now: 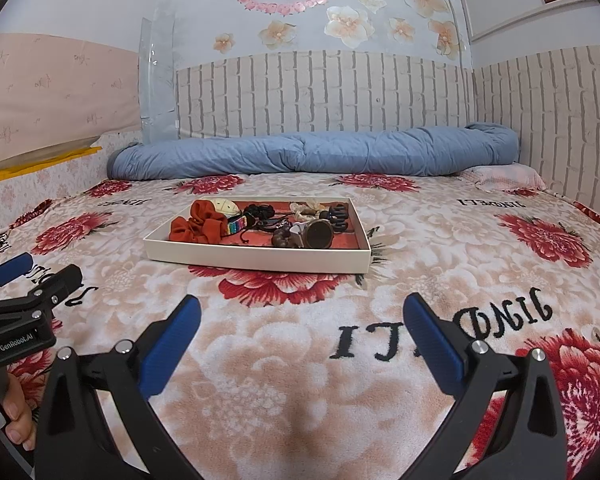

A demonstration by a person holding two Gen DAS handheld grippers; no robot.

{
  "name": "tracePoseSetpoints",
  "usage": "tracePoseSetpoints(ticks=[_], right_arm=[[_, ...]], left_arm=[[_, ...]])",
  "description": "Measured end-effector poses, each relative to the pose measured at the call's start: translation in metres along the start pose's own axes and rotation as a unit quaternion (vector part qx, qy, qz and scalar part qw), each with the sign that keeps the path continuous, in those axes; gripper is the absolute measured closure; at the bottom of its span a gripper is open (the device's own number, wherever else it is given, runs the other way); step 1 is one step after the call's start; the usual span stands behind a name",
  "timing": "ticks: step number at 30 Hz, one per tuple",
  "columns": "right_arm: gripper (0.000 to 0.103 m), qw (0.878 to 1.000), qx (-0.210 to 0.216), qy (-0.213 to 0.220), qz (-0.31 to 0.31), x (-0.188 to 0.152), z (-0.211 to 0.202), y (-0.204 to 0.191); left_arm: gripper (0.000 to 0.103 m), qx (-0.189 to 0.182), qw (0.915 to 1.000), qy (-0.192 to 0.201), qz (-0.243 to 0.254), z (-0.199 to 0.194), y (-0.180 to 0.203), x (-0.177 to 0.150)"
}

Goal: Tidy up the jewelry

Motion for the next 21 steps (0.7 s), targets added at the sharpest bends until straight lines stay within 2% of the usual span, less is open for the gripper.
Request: tracePoseSetpoints(ticks=[21], right_arm=[[0.004,1.000,0.000,0.000,0.001,0.0000,0.0002,0.0008]], left_arm=[[0.005,0.000,1.0000,0.002,0.000,-0.0009,0.0008,0.0001]])
Point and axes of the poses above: each gripper's, at about its wrist camera, not at the fingertips, and z roughly the way its jaws point, y to its right, x to its top, the point moved 5 cm from there along z, roughly the way its jaws point, and after that the axes turned 5 degrees about -y, right-handed, at the moved point
